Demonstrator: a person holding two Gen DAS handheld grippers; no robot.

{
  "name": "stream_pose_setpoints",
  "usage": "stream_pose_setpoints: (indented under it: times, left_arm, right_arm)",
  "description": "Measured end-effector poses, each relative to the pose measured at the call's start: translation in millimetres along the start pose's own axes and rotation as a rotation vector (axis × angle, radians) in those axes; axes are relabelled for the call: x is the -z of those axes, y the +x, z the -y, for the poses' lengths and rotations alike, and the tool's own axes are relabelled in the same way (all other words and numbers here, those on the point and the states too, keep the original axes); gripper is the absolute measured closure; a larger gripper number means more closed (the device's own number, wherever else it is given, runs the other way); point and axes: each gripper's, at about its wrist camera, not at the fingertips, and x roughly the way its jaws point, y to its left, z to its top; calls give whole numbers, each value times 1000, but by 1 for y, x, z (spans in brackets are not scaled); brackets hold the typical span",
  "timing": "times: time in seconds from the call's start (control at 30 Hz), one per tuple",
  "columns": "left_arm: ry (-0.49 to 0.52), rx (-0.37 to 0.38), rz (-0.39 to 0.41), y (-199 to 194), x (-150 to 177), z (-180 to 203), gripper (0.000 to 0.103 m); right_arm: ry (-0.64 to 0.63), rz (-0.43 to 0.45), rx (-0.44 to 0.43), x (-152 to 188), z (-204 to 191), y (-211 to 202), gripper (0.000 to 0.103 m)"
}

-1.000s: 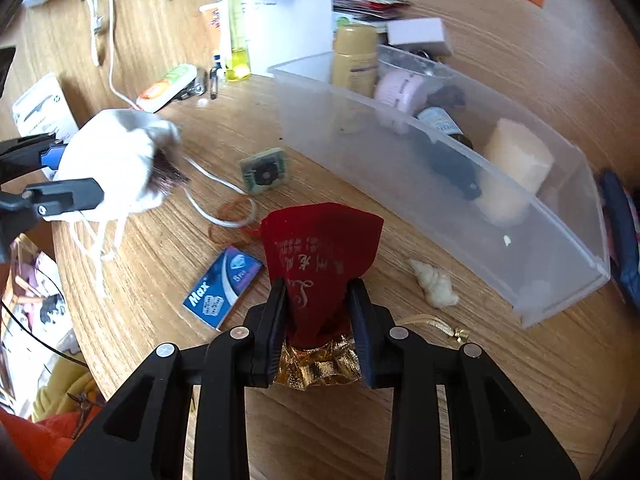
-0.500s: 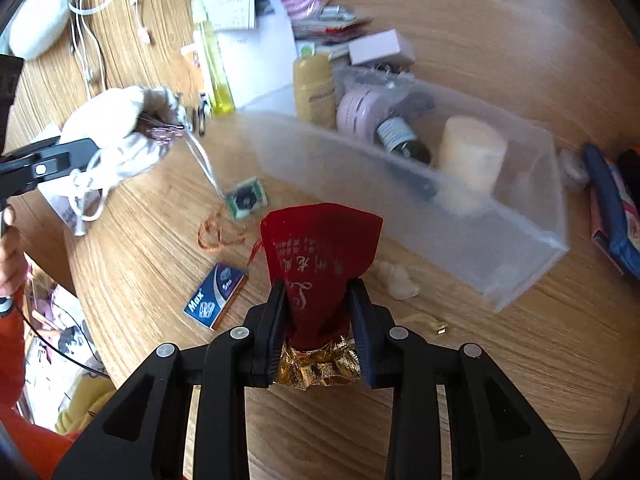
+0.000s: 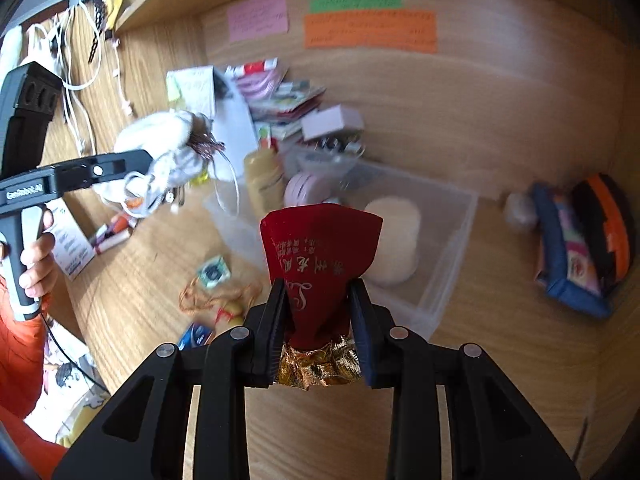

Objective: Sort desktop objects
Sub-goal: 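Lift the white bag with left tool while right holds the red pouch up, then lower white bag and red pouch into the clear box and open both tools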

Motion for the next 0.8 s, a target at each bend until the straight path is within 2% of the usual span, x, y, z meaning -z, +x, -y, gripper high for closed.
stream_pose_setpoints:
  times: [0.2, 0.4, 0.63, 0.8]
  left_arm:
    - [22, 5, 0, 22, -24, 15, 52]
    - [15, 11, -26, 48, -30, 23, 52]
    - [28, 13, -115, 86, -16, 18, 52]
    - [63, -4, -120, 96, -9, 19, 51]
  right_arm:
    - [-16, 53, 23, -28, 10, -6, 75]
    - [-39, 80, 65, -56, 13, 8, 75]
    - [-40, 28, 59, -61, 15, 47, 75]
    - [-58, -8, 71, -54, 13, 66, 75]
